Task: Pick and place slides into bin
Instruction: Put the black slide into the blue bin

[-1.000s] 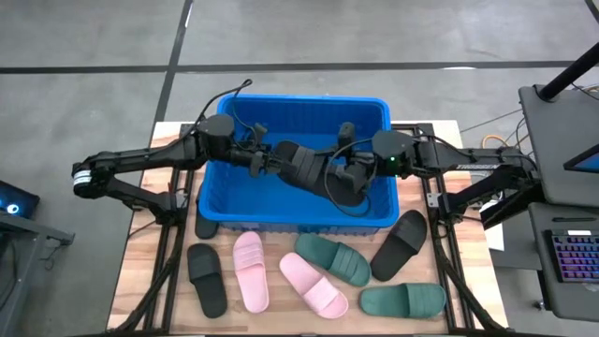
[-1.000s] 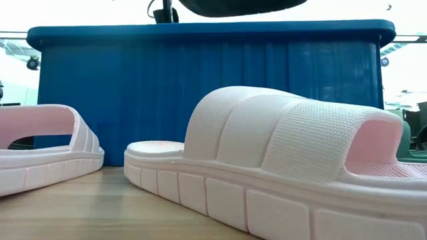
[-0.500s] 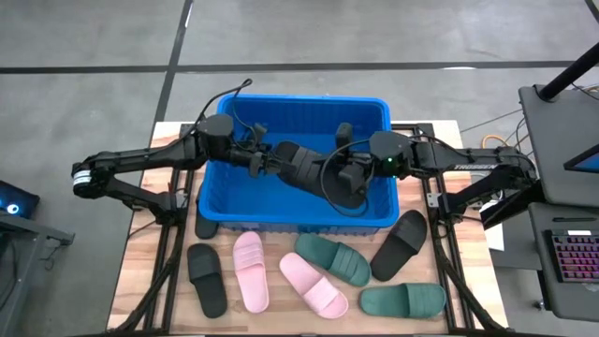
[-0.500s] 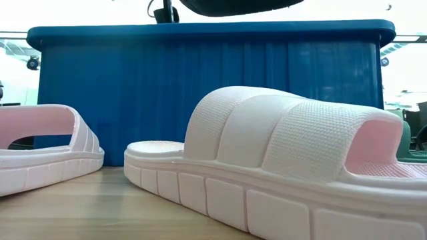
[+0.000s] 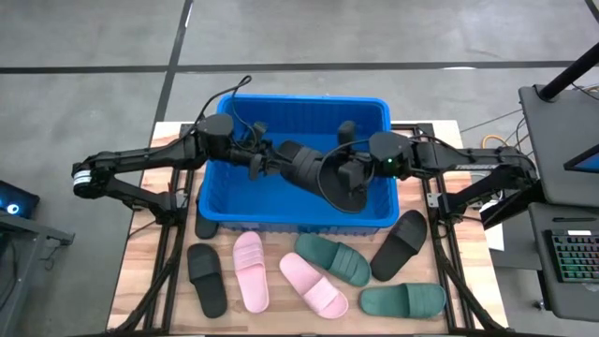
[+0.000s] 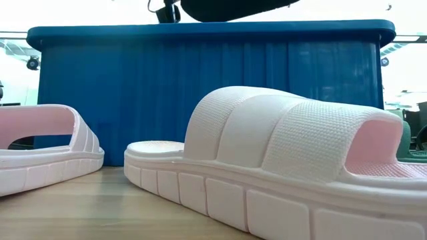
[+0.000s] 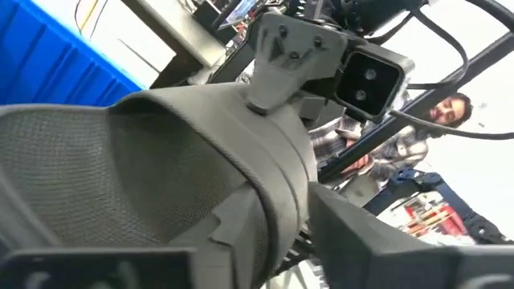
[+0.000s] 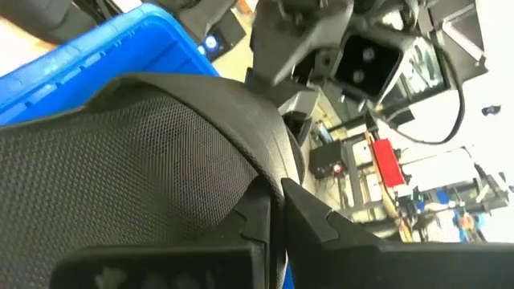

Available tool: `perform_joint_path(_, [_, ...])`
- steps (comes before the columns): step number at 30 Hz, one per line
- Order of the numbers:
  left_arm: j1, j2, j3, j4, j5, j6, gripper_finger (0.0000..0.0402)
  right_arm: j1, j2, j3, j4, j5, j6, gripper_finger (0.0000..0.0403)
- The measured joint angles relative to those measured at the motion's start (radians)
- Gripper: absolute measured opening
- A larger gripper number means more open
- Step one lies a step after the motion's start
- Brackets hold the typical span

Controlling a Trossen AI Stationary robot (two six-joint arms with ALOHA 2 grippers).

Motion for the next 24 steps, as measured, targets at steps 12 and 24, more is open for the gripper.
perform_joint_path(12, [0.061,-0.030,0.004,0.003,-0.008,0.146,0.0195,-0.001,-0.002,0.000,-0.095,0.202,0.135,0.0012])
perform_joint_path(24, [0.091,-0.136,-0.002,-0.001,-0.106,0.311,0.0196,-0.006,-0.001,0.000,-0.131,0.512,0.362,0.0011])
